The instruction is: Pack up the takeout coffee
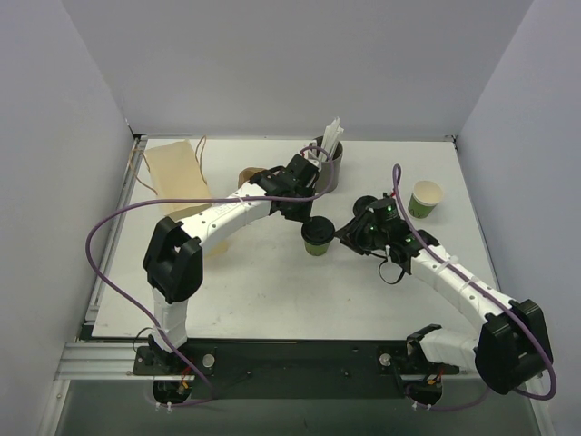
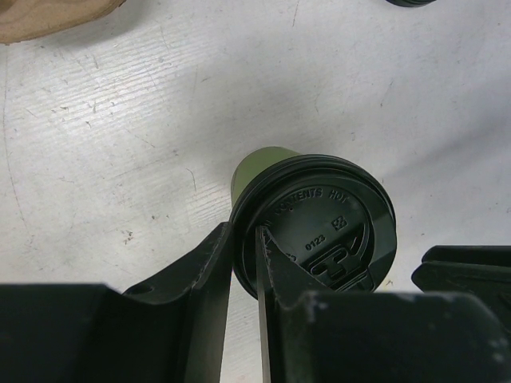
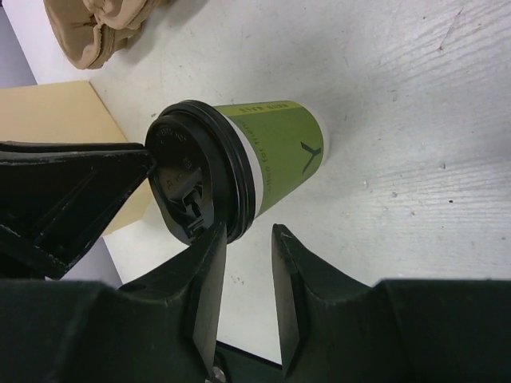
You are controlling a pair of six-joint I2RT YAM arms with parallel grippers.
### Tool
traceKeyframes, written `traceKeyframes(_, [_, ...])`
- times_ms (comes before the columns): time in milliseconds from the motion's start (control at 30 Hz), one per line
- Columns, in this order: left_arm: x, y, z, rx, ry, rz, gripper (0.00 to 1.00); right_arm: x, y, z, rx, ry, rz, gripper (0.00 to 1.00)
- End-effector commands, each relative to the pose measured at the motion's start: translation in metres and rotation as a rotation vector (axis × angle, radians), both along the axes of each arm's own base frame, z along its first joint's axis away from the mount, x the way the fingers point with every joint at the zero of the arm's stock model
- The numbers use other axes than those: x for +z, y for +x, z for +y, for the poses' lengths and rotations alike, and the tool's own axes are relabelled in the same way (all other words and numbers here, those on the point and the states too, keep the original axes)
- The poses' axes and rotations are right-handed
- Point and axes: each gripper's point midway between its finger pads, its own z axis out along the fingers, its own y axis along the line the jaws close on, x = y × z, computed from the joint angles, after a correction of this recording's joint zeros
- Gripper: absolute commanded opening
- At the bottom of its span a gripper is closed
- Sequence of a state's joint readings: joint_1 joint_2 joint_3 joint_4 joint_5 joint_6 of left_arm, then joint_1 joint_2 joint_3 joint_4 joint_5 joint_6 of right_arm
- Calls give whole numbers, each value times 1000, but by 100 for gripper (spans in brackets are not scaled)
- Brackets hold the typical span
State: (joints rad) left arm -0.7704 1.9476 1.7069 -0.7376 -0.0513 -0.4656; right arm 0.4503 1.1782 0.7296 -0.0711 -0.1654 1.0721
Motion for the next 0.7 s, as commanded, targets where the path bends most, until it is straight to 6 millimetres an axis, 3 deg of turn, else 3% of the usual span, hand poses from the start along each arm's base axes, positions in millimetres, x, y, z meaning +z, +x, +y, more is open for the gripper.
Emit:
traceKeyframes(0, [-45,-34,25,-30,151,168,28,0,9,6,0,27,-18,25])
traceKeyframes(300, [-47,-34,24,-32,149,169,28,-12,15,9,4,14,-10,22])
traceKeyframes(667, [-49,-36,22,-34,148,177,28,-34,8,5,21,-39,52,14])
